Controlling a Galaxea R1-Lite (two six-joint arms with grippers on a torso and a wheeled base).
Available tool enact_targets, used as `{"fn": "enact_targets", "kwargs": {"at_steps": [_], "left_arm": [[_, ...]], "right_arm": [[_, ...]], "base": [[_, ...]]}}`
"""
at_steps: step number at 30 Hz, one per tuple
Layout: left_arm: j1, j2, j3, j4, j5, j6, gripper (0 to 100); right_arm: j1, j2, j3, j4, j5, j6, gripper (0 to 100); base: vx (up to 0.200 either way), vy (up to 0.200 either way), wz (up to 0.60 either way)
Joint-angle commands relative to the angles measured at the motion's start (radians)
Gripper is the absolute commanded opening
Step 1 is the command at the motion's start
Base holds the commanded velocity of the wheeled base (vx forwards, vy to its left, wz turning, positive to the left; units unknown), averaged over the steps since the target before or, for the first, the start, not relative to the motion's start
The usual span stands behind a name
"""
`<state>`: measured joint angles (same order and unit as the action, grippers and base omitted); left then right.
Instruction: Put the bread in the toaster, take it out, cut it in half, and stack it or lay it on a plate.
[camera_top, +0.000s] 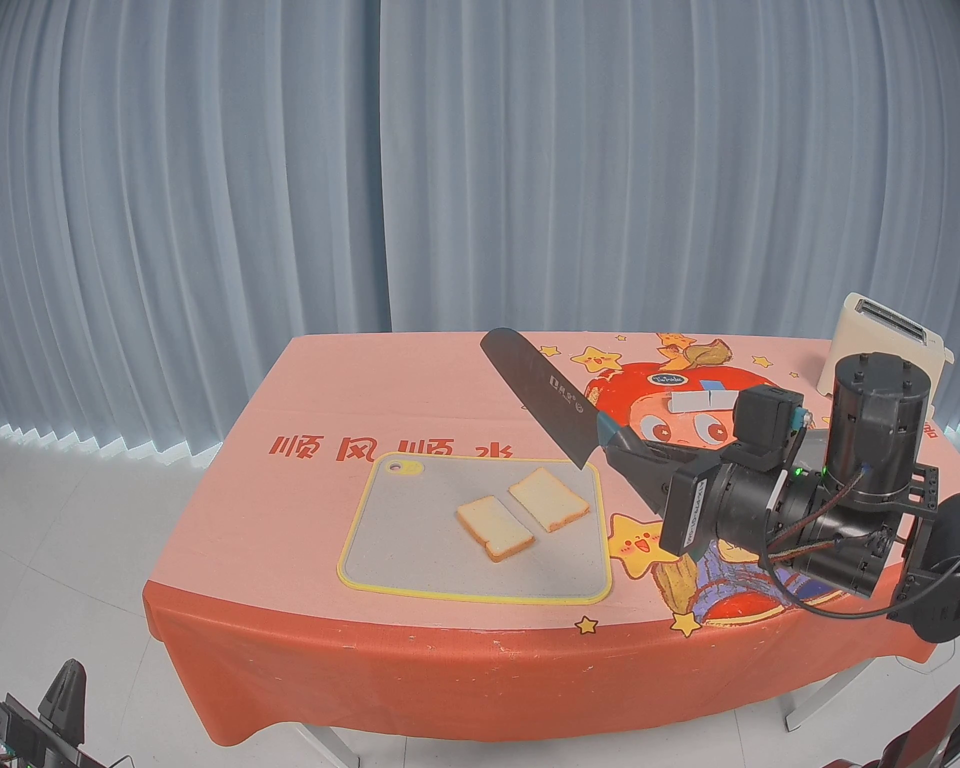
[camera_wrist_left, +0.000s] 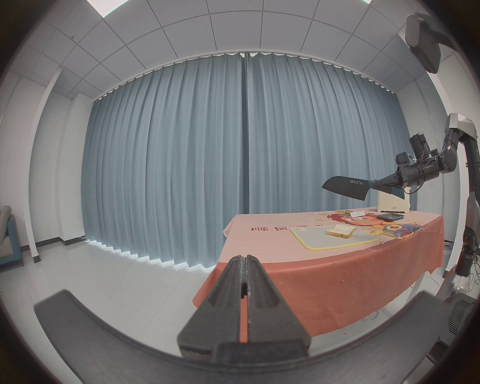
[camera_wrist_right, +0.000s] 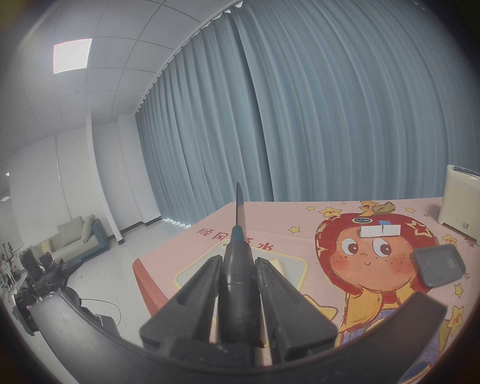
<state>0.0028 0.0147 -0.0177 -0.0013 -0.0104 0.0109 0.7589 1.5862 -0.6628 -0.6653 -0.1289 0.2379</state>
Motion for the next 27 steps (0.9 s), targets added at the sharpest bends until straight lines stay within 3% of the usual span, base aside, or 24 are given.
{"fn": "enact_targets", "kwargs": {"at_steps": [1, 5, 9, 27], "left_arm": [[0.000, -0.007, 0.018, 0.000, 0.000, 0.000, 0], [0.000, -0.007, 0.018, 0.000, 0.000, 0.000, 0], [0.000, -0.007, 0.018, 0.000, 0.000, 0.000, 0], [0.000, -0.007, 0.018, 0.000, 0.000, 0.000, 0]], "right_arm": [[-0.006, 0.000, -0.003, 0.000, 0.000, 0.000, 0], [-0.018, -0.005, -0.006, 0.000, -0.011, -0.002, 0], [-0.024, -0.003, -0.011, -0.002, -0.080, -0.028, 0], [-0.046, -0.014, -0.014, -0.002, -0.087, -0.028, 0]], "base": [[0.000, 0.000, 0.00], [0.000, 0.000, 0.00], [0.000, 0.000, 0.00], [0.000, 0.000, 0.00]]}}
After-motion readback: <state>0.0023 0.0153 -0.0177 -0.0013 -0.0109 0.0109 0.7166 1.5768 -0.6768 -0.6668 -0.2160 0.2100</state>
